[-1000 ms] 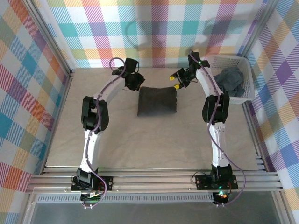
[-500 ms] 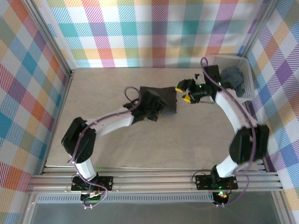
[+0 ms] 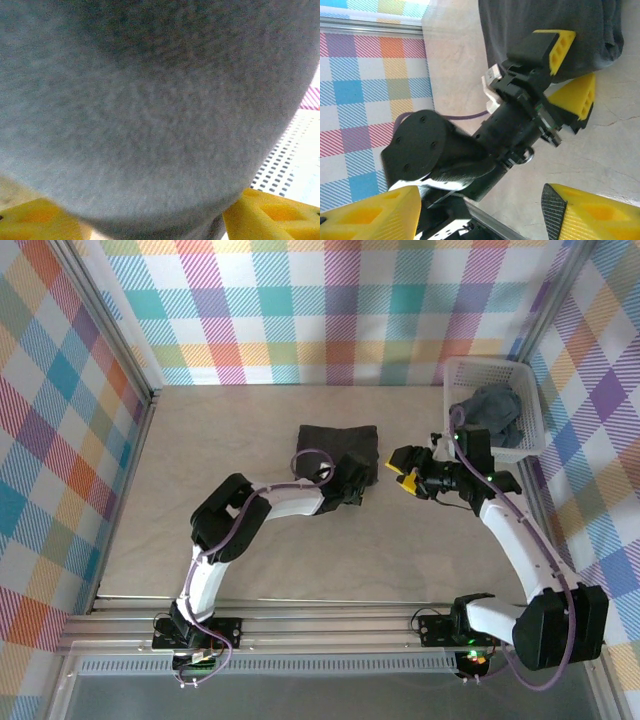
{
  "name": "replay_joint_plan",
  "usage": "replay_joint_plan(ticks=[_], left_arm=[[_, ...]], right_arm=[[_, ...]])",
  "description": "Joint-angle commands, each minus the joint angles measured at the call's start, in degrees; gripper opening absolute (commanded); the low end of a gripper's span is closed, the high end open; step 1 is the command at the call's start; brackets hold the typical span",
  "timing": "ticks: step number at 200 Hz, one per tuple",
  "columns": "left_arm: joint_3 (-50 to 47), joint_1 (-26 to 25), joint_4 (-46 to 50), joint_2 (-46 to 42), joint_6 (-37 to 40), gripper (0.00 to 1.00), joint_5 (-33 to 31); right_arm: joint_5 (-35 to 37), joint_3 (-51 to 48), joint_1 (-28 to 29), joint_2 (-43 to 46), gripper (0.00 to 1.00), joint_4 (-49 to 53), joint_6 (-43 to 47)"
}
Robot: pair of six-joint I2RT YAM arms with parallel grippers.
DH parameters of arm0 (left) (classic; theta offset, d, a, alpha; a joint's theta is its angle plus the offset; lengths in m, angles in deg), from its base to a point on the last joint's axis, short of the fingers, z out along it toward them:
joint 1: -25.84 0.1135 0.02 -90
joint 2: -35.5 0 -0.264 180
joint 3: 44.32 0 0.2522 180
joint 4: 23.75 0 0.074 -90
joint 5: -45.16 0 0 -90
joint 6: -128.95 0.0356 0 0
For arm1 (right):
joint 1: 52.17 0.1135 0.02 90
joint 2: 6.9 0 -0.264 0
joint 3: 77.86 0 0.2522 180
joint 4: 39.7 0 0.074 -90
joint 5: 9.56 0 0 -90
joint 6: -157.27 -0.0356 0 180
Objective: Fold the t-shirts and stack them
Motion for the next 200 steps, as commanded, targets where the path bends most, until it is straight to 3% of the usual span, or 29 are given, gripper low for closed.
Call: replay_joint_plan(ticks=[1, 27, 55, 96, 105, 123, 144, 171, 200], left_arm=[[2.5, 0.2, -1.7, 2.6, -2.5, 0.55, -3.6], [1.5, 1.7, -3.2, 3.7, -3.2, 0.2, -6.2], [-2.5, 6.8, -5.5, 1.0, -0.6, 0.0, -5.7], [-11.0, 20.1, -7.4, -6.0, 10.2, 0.0, 3.1], [-12.3, 23.8, -7.8, -7.3, 15.6, 0.0, 6.2], [-12.4, 31.3, -5.5, -8.6, 23.9, 0.0, 13.7], [-12.4, 39.2, -3.2, -9.0, 29.7, 0.0, 17.7], [-5.6, 47.5, 0.4, -4.1, 38.8, 0.0, 25.1], [7.2, 52.5, 11.0, 3.0, 52.4, 0.0, 31.7]], right_arm=[[-2.0, -0.4, -0.6, 1.1, 0.65, 1.6, 0.8], [-2.9, -0.8, -1.1, 1.2, 0.65, 2.1, 0.9], [-3.3, -0.5, -1.4, 1.2, 0.64, 2.4, 1.0], [-3.8, -1.0, -1.5, 1.2, 0.63, 1.6, 0.8], [-4.5, -1.4, -1.5, 1.1, 0.63, 0.3, 0.5], [-5.2, -1.7, -1.5, 0.9, 0.63, -1.5, -0.4], [-5.0, -1.3, -1.5, -0.1, 0.63, -1.5, -0.4], [-4.7, -0.7, -1.5, -1.2, 0.63, -1.7, -0.8], [-4.3, 0.4, -1.3, -2.6, 0.63, -1.7, -0.8]])
